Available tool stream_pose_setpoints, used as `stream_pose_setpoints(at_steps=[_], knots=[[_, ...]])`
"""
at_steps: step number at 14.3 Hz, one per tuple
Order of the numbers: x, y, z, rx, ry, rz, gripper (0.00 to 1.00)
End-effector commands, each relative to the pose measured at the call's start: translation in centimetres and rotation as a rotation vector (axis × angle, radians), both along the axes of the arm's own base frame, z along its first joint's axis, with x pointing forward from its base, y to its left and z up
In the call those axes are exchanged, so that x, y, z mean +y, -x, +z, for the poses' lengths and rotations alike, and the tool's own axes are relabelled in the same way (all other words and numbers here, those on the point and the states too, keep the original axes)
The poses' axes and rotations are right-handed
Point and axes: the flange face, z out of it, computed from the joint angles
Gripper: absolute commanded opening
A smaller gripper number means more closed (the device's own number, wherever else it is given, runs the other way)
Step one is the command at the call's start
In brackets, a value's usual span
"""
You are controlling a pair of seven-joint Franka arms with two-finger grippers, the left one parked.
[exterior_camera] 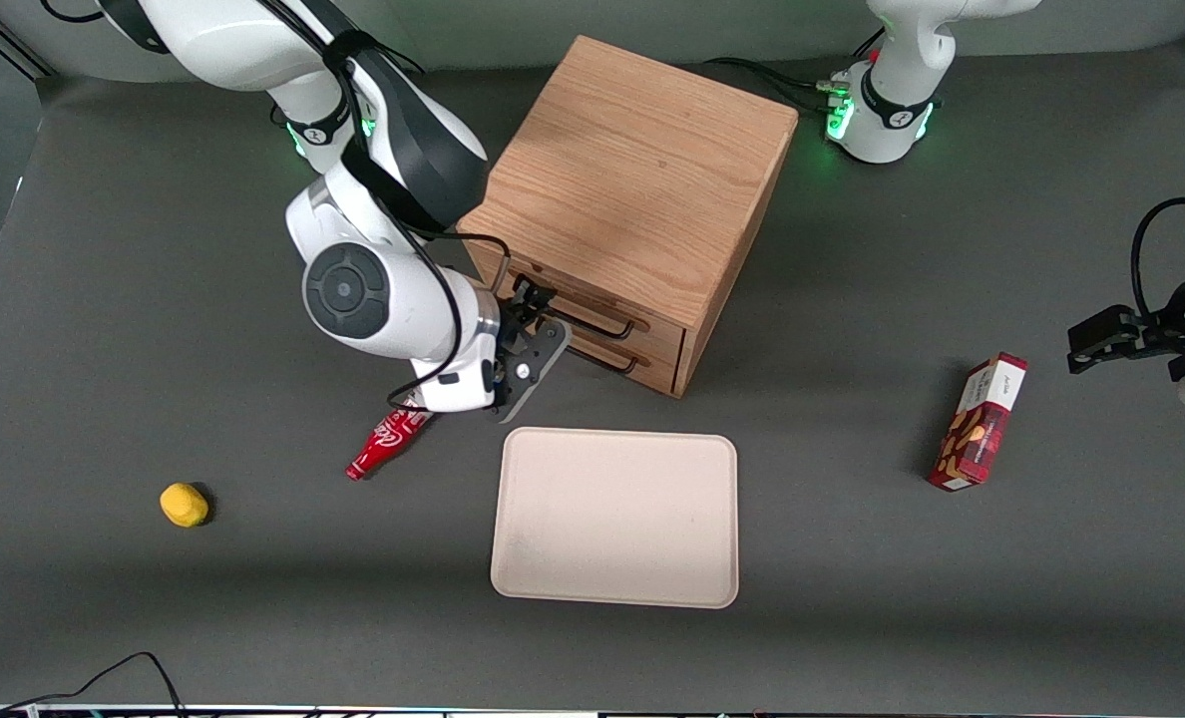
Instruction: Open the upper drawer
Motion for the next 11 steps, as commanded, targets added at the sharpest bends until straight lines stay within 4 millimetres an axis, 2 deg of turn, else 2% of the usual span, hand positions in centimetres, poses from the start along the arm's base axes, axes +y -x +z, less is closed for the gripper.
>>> stream_pose_setpoints(at_steps=[1,5,8,11], knots=[[1.4,0.3,-0.1,-0.008,-0.033,0.028,1.0],[2.9,1.3,-2.4,0.006,-0.033,0.049,1.0],[2.8,1.4,-3.2,0.01,-0.025,0.05,1.0],[2.7,1.1,-4.9,-0.007,0.0,0.052,1.0]])
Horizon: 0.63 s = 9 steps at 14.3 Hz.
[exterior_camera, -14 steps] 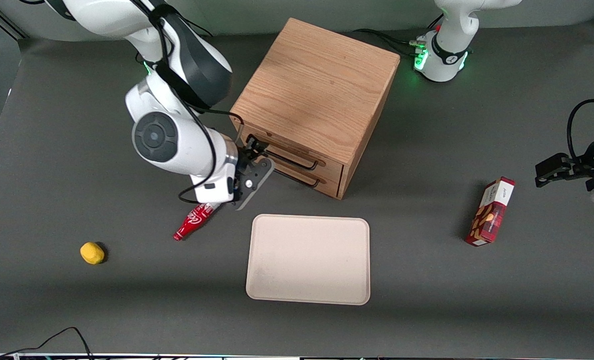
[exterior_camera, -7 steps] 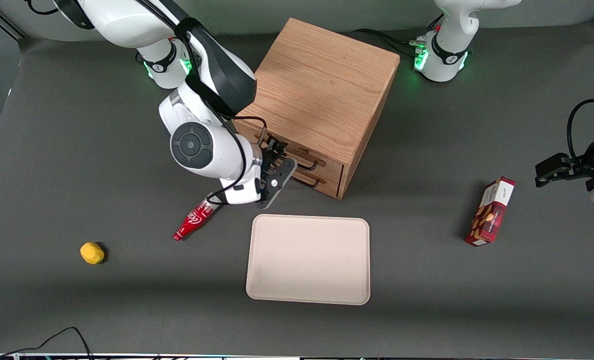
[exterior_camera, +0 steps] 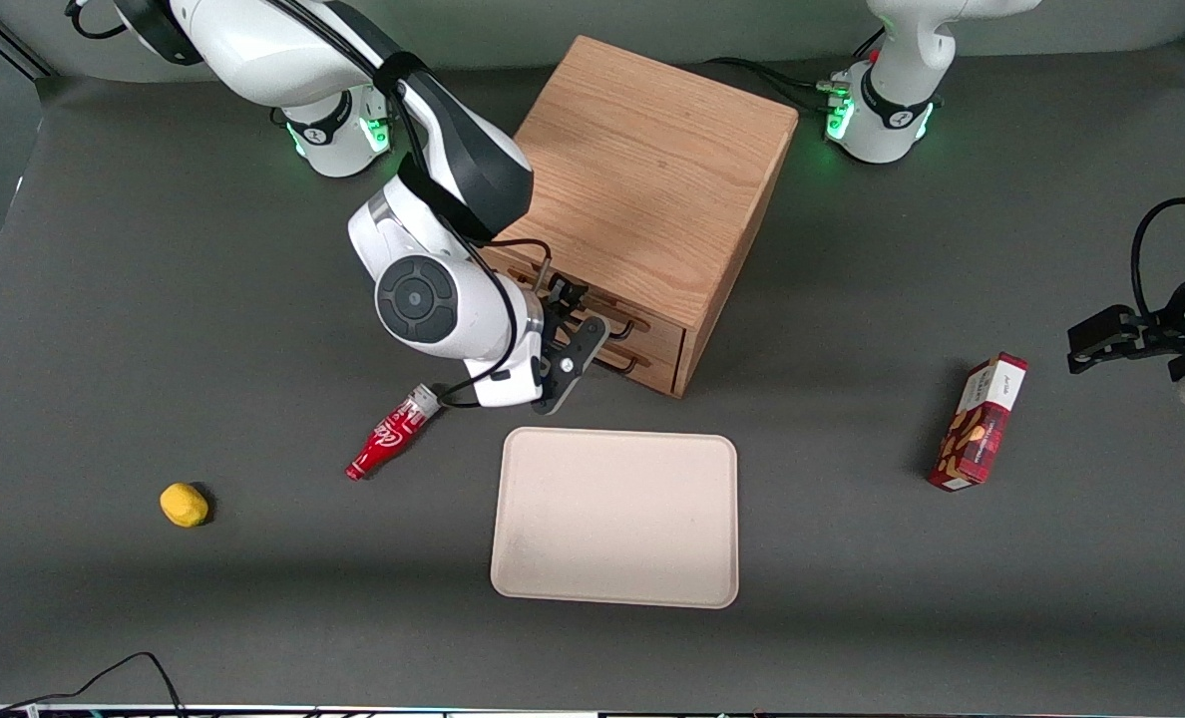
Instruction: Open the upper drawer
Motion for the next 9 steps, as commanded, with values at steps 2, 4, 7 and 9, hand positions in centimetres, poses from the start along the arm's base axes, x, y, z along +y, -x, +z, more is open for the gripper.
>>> stream_pose_setpoints(at_steps=[2,4,7,9], knots=[[-0.5,-0.9,-2.6,-0.056,0.043,0.091,1.0],[-1.2,-2.0,-3.0,-0.091,0.055,0.146,1.0],[-2.5,-3.9,-2.0,-0.139,0.058,0.15,1.0],[-3.5,-5.1,-1.3,-0.164,0.062,0.132,1.0]])
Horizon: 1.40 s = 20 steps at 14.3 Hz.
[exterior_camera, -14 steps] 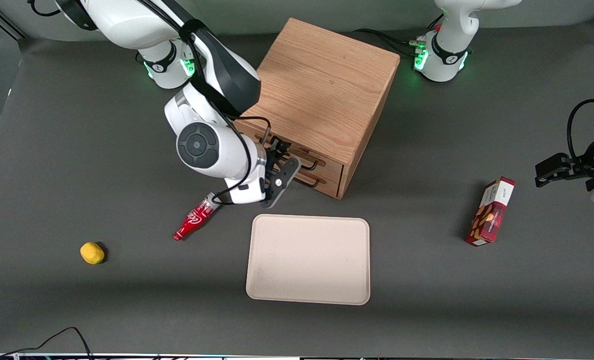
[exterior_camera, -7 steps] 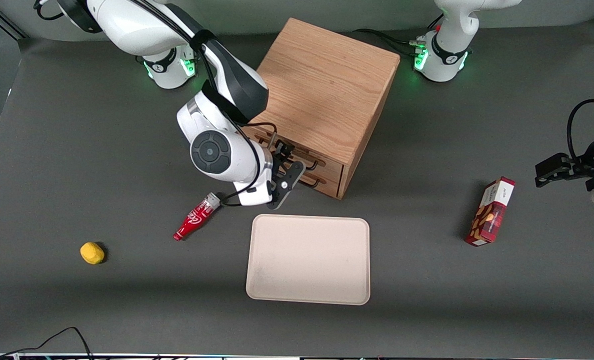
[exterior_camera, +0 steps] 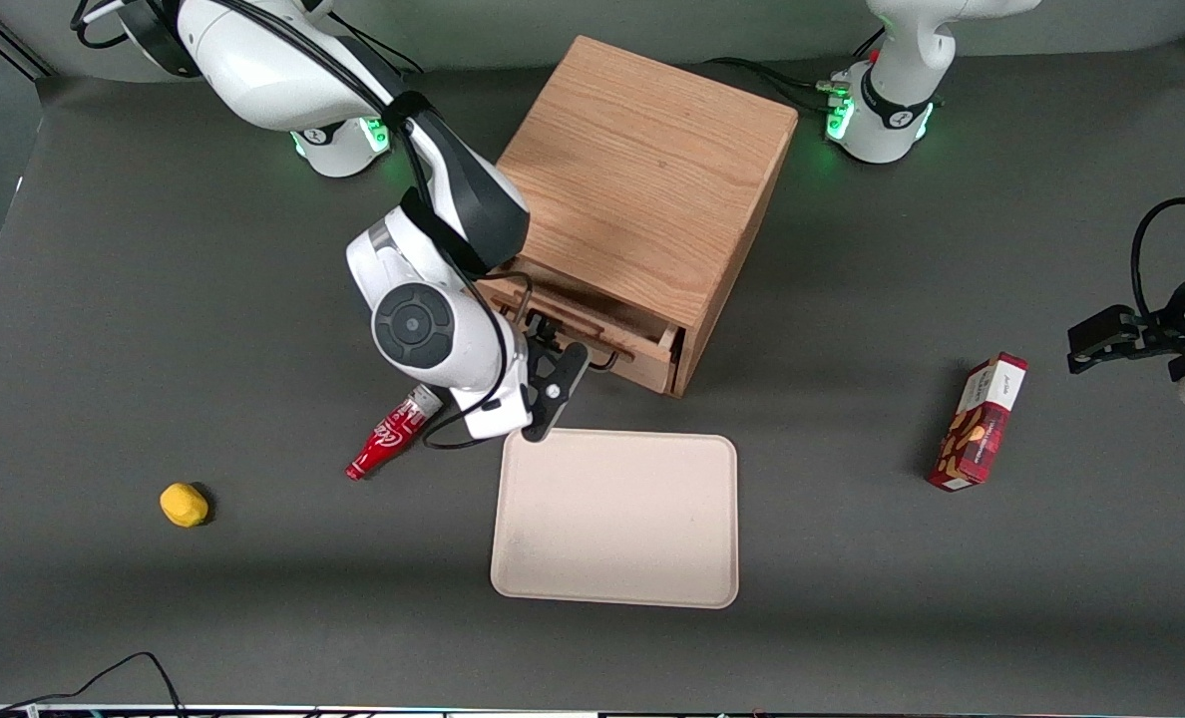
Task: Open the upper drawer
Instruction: 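Pull the handle outward with the right gripper, sliding the drawer open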
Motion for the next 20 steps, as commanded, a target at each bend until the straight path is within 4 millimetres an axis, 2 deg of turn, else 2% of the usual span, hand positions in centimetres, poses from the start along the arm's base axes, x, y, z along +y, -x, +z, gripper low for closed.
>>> stream_pose_setpoints(at_steps=[1,7,14,18,20], knots=[[-1.0,-2.1,0.8,-0.054,0.007,0.004,1.0],[-4.3,-5.4,2.6,-0.137,0.011,0.015,1.0],[-7.6,-8.6,3.4,-0.282,0.003,0.029,1.0],[-8.0,-8.8,4.0,-0.288,-0.004,0.0,1.0],[-7.6,-8.2,5.7,-0.289,-0.022,-0.041,1.0]])
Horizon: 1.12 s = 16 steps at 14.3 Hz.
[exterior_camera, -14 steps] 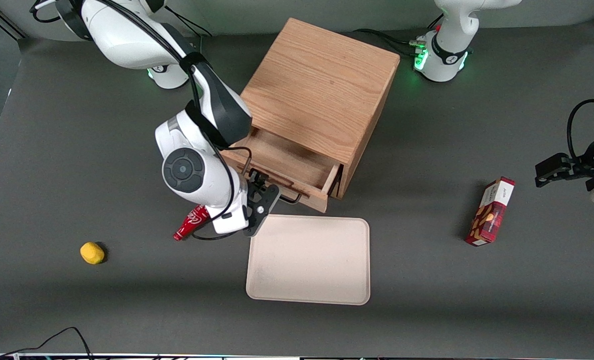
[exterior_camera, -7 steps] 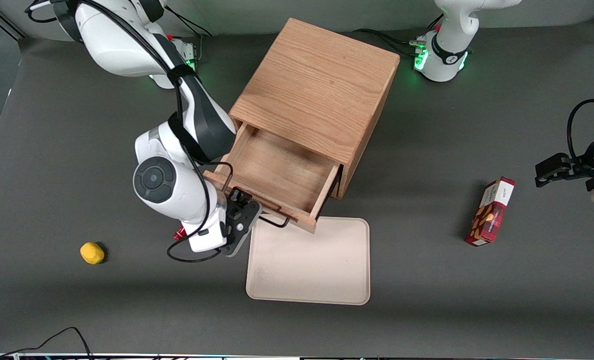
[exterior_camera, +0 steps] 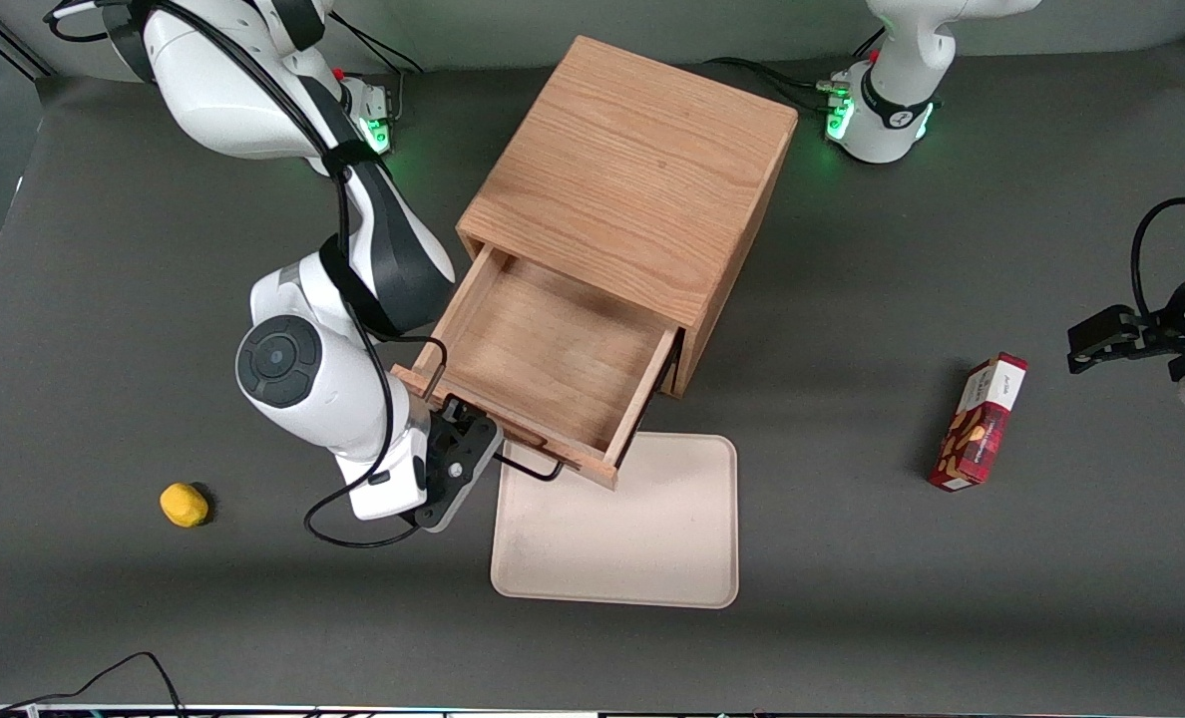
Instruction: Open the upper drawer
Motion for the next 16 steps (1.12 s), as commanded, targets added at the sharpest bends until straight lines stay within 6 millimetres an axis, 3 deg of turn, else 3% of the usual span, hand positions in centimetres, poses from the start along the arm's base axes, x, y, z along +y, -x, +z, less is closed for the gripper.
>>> stream_pose_setpoints(at_steps=[1,4,6,9,11,14,16], knots=[[0.5,0.6,3.6,-0.024,-0.039,-0.069,1.0],[0.2,3.0,7.7,0.021,-0.058,-0.184,1.0],[-1.7,4.7,11.2,0.066,-0.048,-0.258,1.0],[-10.0,6.0,16.6,0.141,0.006,-0.399,1.0],[-14.9,6.8,18.8,0.123,0.113,-0.452,1.0],[-21.0,8.1,19.5,0.129,0.17,-0.545,1.0],[-24.9,8.7,19.7,0.114,0.151,-0.726,1.0]])
